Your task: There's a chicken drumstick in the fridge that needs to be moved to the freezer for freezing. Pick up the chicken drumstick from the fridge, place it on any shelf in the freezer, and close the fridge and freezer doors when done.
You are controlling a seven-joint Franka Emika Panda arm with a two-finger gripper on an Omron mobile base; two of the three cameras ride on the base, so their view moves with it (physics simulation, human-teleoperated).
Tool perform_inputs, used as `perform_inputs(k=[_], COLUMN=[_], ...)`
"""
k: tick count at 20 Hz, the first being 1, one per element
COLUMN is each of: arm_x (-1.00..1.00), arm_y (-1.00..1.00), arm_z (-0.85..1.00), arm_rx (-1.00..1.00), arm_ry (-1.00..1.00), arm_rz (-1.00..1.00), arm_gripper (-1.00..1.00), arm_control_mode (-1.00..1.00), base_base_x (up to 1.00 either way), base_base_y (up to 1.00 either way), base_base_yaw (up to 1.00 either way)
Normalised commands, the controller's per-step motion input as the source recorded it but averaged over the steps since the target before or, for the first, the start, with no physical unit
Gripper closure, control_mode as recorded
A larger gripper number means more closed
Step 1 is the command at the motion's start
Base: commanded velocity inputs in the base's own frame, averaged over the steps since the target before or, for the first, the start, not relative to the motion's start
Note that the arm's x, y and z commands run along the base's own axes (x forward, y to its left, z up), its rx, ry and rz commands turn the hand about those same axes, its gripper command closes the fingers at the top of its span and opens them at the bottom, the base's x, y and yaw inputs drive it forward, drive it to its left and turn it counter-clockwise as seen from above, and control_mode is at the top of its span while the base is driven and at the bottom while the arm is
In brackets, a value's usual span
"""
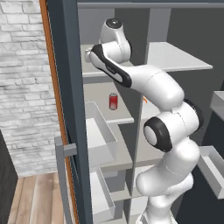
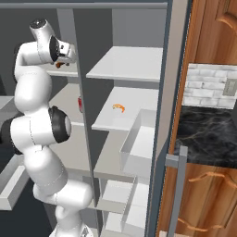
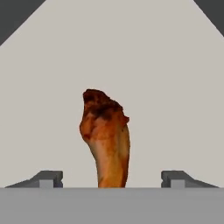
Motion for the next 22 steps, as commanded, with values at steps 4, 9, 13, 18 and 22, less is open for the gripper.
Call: perform_inputs(k=[4,9,13,18,22], arm_x=[-0.66,-0.93,-1.00,-1.00,-1.00], arm_y=[-0.08,-0.26,-0.44,-0.49,-0.70], arm_z=[0.00,0.00,0.00,0.01,0.07], arm_rx=[0.01,0.06,0.09,0.05,0.03], arm_ry=[-0.09,-0.13,-0.12,-0.03,0.03], arm_rz=[-0.03,-0.01,-0.01,-0.01,-0.01], arm_gripper=[-1.00,-1.00,-1.00,-1.00,-1.00], arm_control_mode=[-1.00,-1.00,-1.00,-1.00,-1.00], base_base_x=[0.00,0.00,0.00,0.00,0.00], base_base_y=[0.00,0.00,0.00,0.00,0.00], base_base_yaw=[0.00,0.00,0.00,0.00,0.00])
